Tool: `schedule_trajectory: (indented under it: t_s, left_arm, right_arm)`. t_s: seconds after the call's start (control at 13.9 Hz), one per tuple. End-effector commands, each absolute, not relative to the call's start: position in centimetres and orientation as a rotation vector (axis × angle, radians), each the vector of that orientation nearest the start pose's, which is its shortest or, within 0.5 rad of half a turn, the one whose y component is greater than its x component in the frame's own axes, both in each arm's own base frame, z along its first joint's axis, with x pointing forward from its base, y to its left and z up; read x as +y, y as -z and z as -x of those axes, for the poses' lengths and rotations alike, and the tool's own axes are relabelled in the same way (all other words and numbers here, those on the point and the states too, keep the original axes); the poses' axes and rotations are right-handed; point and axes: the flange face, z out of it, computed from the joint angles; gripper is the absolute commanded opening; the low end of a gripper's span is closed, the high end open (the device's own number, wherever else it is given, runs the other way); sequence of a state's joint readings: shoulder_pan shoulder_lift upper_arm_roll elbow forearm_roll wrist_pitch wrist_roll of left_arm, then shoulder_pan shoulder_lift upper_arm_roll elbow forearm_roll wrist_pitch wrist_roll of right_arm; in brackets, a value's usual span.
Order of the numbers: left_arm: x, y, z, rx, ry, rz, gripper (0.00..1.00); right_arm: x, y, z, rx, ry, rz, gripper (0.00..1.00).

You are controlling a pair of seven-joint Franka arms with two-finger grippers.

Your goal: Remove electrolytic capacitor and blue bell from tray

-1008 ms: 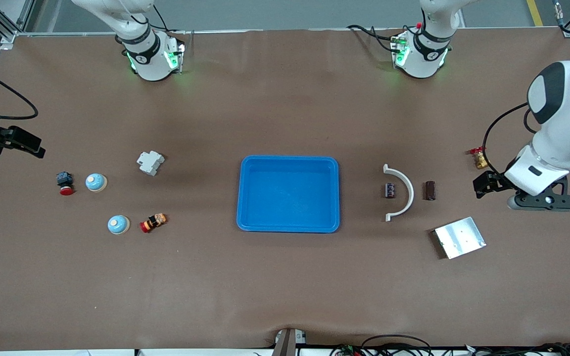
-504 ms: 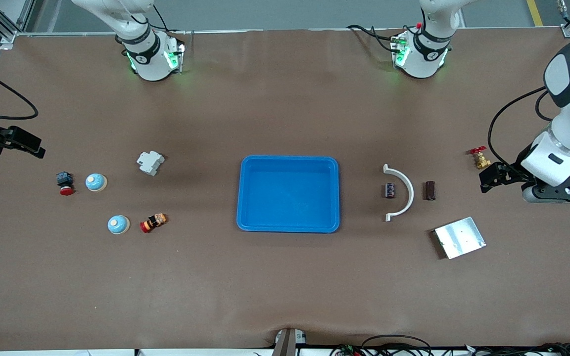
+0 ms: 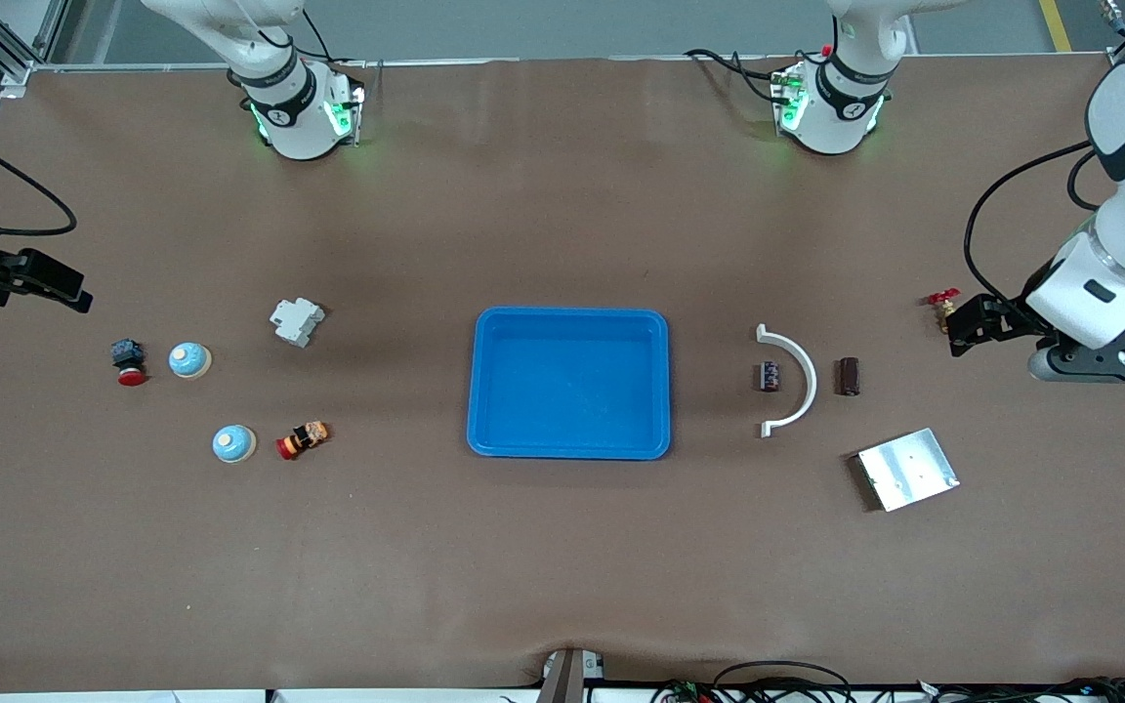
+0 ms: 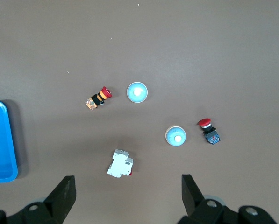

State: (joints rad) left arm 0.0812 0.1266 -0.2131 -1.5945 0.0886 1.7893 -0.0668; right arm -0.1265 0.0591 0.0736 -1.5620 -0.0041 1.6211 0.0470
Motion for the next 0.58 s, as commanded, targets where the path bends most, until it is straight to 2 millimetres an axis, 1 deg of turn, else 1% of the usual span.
schedule_trajectory:
  t_s: [0.0, 0.22, 0.29, 0.43, 0.5]
  left_arm:
    - [-6.2, -59.2, -59.1, 0.1, 0.135, 3.129, 1.0]
    - [-6.2, -60.9, -57.9, 0.12, 0.118, 3.121, 1.0]
    - [-5.7, -61.7, -57.4, 0.12, 0.127, 3.116, 1.0]
    - [-4.7, -62.1, -57.0, 0.183, 0.104, 3.11, 1.0]
    - [-4.5, -62.3, -56.8, 0.176, 0.106, 3.109, 1.0]
  right_arm:
    - [-3.6, -60.3, -57.8, 0.159, 0.006, 3.118, 1.0]
    - [-3.7, -60.3, -57.8, 0.162, 0.006, 3.118, 1.0]
    - [-3.7, -60.3, -57.8, 0.164, 0.006, 3.118, 1.0]
    - [-3.7, -60.3, -57.8, 0.164, 0.006, 3.118, 1.0]
    - [-3.7, -60.3, -57.8, 0.162, 0.006, 3.118, 1.0]
